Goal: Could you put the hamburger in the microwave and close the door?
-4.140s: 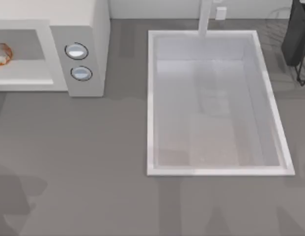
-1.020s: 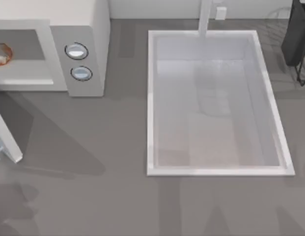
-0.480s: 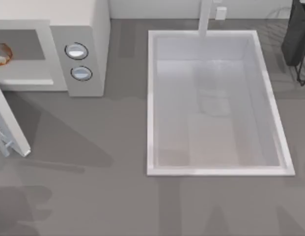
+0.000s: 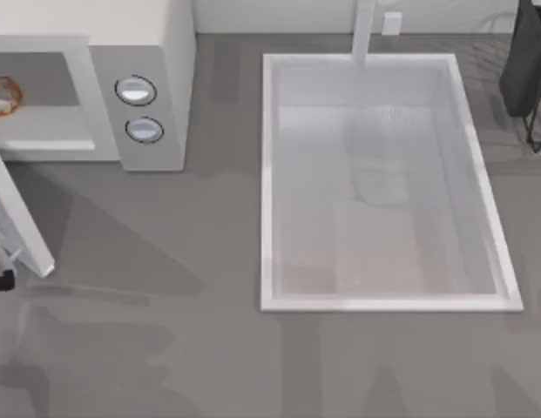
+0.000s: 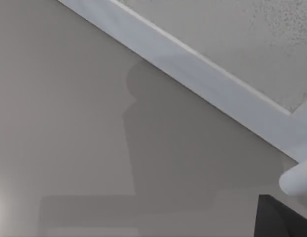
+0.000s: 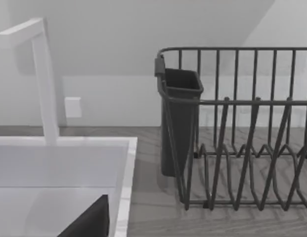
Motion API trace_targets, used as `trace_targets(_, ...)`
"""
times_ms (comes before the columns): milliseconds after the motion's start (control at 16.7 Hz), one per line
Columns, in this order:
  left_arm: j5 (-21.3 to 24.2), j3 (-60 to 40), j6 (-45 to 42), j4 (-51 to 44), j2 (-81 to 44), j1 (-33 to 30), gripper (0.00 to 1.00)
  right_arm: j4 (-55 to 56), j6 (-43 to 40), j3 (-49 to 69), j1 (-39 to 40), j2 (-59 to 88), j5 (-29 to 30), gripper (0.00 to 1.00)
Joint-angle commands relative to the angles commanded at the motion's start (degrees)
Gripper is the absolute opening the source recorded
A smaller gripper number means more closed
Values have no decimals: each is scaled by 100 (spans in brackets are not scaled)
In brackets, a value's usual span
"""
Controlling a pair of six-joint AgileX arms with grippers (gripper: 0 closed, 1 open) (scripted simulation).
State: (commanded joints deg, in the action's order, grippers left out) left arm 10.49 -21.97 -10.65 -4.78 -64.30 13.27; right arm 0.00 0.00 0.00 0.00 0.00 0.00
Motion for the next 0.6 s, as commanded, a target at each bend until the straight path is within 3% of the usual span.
trace_targets(240,-560,210,634,34,337,-821,0,0,0,0,0,0,0,100)
trace_targets(600,-603,204,703,44,338,-886,0,0,0,0,0,0,0,100)
